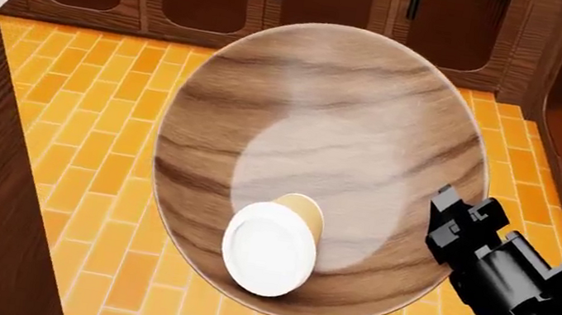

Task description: Place the cup inside the bowl on the dining table and move the bowl to any counter.

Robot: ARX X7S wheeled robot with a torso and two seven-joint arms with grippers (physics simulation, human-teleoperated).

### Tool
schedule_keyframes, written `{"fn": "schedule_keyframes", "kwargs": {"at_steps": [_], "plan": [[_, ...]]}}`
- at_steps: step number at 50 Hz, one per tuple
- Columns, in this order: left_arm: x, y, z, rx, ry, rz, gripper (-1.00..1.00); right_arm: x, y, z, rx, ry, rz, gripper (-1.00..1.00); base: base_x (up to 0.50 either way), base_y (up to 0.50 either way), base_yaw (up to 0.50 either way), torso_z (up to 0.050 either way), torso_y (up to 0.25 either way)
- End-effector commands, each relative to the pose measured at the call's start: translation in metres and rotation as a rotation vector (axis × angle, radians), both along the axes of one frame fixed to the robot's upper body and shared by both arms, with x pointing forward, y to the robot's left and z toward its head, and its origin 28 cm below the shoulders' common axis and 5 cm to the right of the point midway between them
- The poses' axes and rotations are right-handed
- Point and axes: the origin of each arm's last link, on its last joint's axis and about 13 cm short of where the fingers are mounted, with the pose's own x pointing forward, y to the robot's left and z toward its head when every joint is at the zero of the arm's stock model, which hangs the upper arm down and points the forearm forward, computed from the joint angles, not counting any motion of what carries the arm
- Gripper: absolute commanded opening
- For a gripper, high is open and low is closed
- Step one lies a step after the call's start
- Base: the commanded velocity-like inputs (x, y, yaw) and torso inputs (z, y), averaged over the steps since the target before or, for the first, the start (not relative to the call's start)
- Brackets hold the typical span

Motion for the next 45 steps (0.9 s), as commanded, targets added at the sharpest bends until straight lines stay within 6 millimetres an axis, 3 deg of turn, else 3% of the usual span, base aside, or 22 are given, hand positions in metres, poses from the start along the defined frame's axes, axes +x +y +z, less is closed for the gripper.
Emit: {"fn": "schedule_keyframes", "kwargs": {"at_steps": [1, 45], "plan": [[-0.0026, 0.002, 0.0008, 0.002, -0.001, -0.001, 1.0, -0.0003, 0.0, 0.0048, 0.029, -0.031, 0.008, -1.0, 0.5, 0.0, 0.0, 0.0, 0.01], [-0.0031, 0.0002, -0.0042, 0.0, 0.002, -0.008, 1.0, -0.0005, 0.0017, 0.0034, 0.011, -0.018, 0.018, -1.0, 0.5, 0.0, 0.0, 0.0, 0.001]]}}
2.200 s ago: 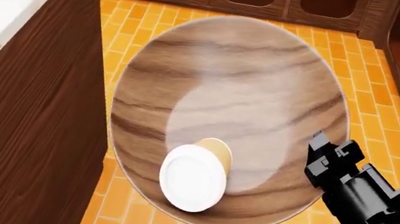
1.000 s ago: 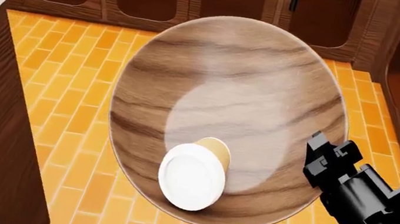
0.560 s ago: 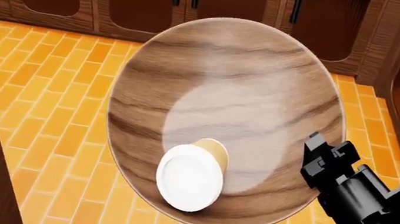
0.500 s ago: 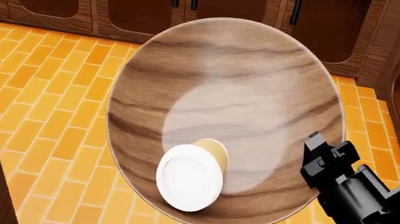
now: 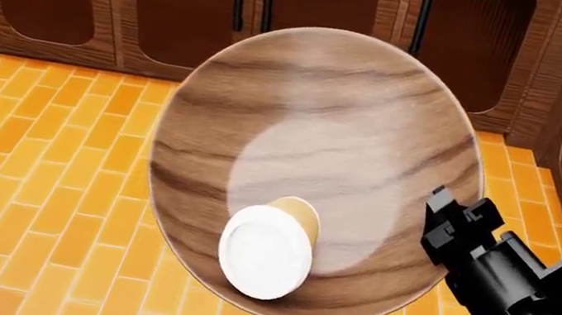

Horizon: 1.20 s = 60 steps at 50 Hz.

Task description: Place the cup inside the bowl on the dining table and move the bowl to any counter.

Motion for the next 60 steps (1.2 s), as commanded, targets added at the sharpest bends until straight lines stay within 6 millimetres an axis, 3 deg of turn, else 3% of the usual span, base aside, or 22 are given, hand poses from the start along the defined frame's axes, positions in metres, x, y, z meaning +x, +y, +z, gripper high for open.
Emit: {"fn": "schedule_keyframes", "kwargs": {"at_steps": [1, 60], "plan": [[-0.0005, -0.0015, -0.0014, 0.003, 0.004, -0.004, 1.0, -0.0008, -0.0002, 0.0033, 0.026, -0.027, 0.01, -1.0, 0.5, 0.0, 0.0, 0.0, 0.0], [0.0028, -0.0055, -0.0036, 0.007, -0.003, -0.008, 1.0, -0.0039, 0.001, 0.0018, 0.036, -0.031, 0.009, -1.0, 0.5, 0.0, 0.0, 0.0, 0.001]]}}
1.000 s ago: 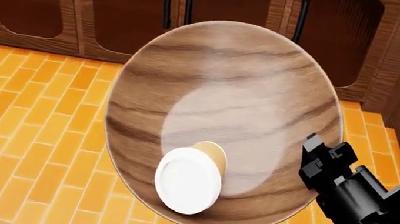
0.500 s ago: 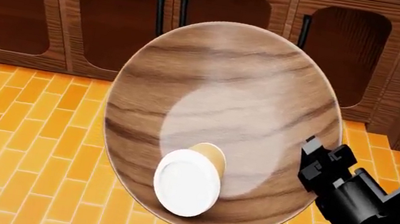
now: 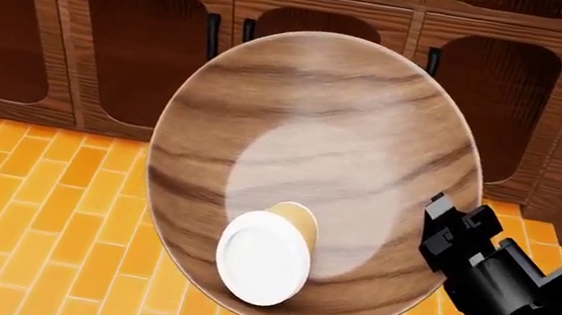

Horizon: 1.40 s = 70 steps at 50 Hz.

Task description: Place the cup inside the bowl on the dining table and move the bowl to any counter.

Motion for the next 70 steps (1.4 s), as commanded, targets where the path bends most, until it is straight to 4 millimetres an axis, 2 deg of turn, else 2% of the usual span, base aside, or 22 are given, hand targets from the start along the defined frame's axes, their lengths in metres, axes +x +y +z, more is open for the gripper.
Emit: {"fn": "schedule_keyframes", "kwargs": {"at_steps": [1, 31, 50, 55, 70], "plan": [[0.001, 0.0, 0.002, 0.004, -0.008, 0.002, 1.0, 0.001, 0.001, 0.006, 0.028, -0.03, 0.008, -1.0, 0.5, 0.0, 0.0, 0.0, 0.0], [0.001, 0.002, 0.006, 0.016, -0.034, 0.011, 1.0, 0.001, 0.004, 0.005, 0.033, -0.029, 0.018, -1.0, 0.5, 0.0, 0.0, 0.0, 0.002], [0.002, 0.0, 0.004, 0.018, -0.03, 0.003, 1.0, 0.01, 0.005, 0.028, 0.032, -0.059, 0.027, -1.0, 0.5, 0.0, 0.0, 0.0, 0.001], [0.0, 0.0, 0.011, 0.024, -0.044, -0.004, 1.0, 0.011, 0.005, 0.033, 0.028, -0.067, 0.028, -1.0, 0.5, 0.0, 0.0, 0.0, 0.002], [0.0, 0.001, 0.018, 0.03, -0.056, -0.005, 1.0, 0.014, 0.006, 0.037, 0.016, -0.071, 0.033, -1.0, 0.5, 0.0, 0.0, 0.0, 0.001]]}}
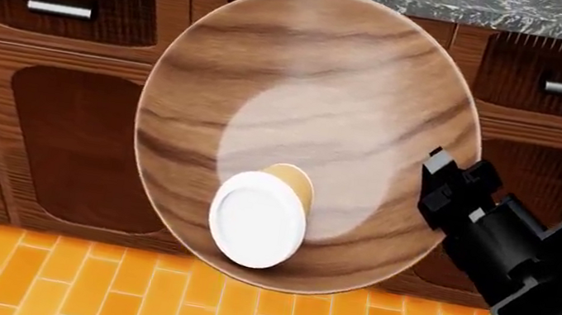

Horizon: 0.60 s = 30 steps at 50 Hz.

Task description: Place the cup inside the bowl on the dining table and move the bowl to any counter.

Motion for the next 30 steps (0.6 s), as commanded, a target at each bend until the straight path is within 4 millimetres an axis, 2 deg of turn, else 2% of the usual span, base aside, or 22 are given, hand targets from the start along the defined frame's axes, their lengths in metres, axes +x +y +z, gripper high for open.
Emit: {"fn": "schedule_keyframes", "kwargs": {"at_steps": [1, 30], "plan": [[0.0, 0.0, 0.005, 0.003, -0.011, -0.002, 1.0, 0.002, 0.0, 0.008, 0.023, -0.034, 0.008, -1.0, 0.5, 0.0, 0.0, 0.0, 0.0], [-0.001, 0.0, 0.004, 0.002, -0.012, -0.005, 1.0, 0.0, -0.001, -0.003, 0.026, -0.011, 0.001, -1.0, 0.5, 0.0, 0.0, 0.0, 0.001]]}}
